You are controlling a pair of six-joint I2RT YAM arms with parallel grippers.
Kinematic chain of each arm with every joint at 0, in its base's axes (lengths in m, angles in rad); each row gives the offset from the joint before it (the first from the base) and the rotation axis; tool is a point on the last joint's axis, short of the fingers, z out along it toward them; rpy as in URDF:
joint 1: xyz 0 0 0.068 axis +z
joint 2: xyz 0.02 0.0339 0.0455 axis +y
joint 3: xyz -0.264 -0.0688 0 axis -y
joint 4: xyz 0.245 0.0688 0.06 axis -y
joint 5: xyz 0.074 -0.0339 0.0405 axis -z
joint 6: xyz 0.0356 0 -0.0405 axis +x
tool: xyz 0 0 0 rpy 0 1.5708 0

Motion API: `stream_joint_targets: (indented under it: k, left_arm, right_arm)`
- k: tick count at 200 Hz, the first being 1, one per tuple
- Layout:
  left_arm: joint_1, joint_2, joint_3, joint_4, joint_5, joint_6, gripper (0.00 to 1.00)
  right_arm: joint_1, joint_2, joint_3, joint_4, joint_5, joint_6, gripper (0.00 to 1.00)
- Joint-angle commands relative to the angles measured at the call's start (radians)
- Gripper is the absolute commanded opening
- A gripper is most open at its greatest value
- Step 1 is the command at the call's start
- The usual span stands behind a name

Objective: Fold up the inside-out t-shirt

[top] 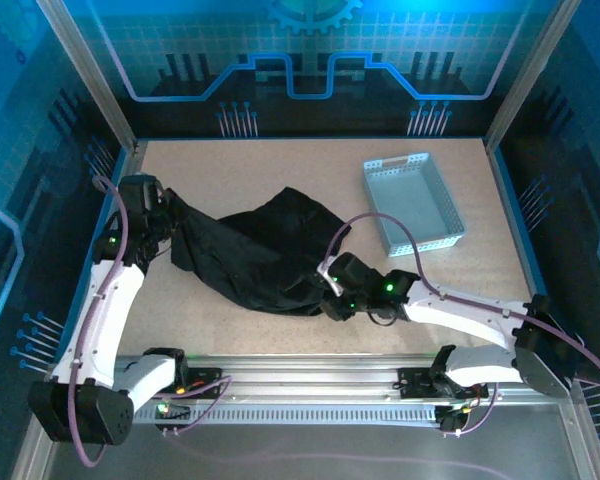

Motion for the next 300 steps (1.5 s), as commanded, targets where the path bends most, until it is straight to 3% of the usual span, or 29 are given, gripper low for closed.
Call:
stream_joint_targets:
  k: [1,40,87,129,164,188,236,263,300]
  left_arm:
    - [0.012,0.002,0.03,0.029,0.004,0.022,0.0]
    - [0.021,-0.007,0.016,0.026,-0.002,0.027,0.0]
    - [0.036,0.005,0.019,0.028,0.019,0.024,0.0]
    - [0.043,0.004,0.022,0.026,0.028,0.024,0.0]
    - [0.049,0.002,0.019,0.024,0.031,0.023,0.0]
    - [0.054,0.003,0.019,0.025,0.035,0.024,0.0]
    - [0.068,0.003,0.029,0.015,0.033,0.033,0.0]
    - [0.074,0.004,0.046,0.014,0.033,0.033,0.0]
    - [0.084,0.009,0.097,0.005,0.034,0.03,0.0]
  right_arm:
    - [0.101,-0.021,-0.01,0.121,0.064,-0.115,0.53]
    - [0.154,0.091,0.014,0.224,0.065,-0.249,0.55]
    - [0.228,0.313,0.092,0.267,0.205,-0.364,0.57]
    - [0.237,0.354,0.08,0.371,0.358,-0.407,0.56]
    - [0.23,0.398,0.1,0.378,0.355,-0.433,0.53]
    - [0.229,0.425,0.114,0.375,0.369,-0.444,0.45]
    - [0.228,0.305,0.092,0.362,0.379,-0.427,0.08]
    - [0.215,0.192,0.072,0.329,0.371,-0.402,0.0]
    - [0.161,0.014,0.063,0.246,0.337,-0.383,0.0]
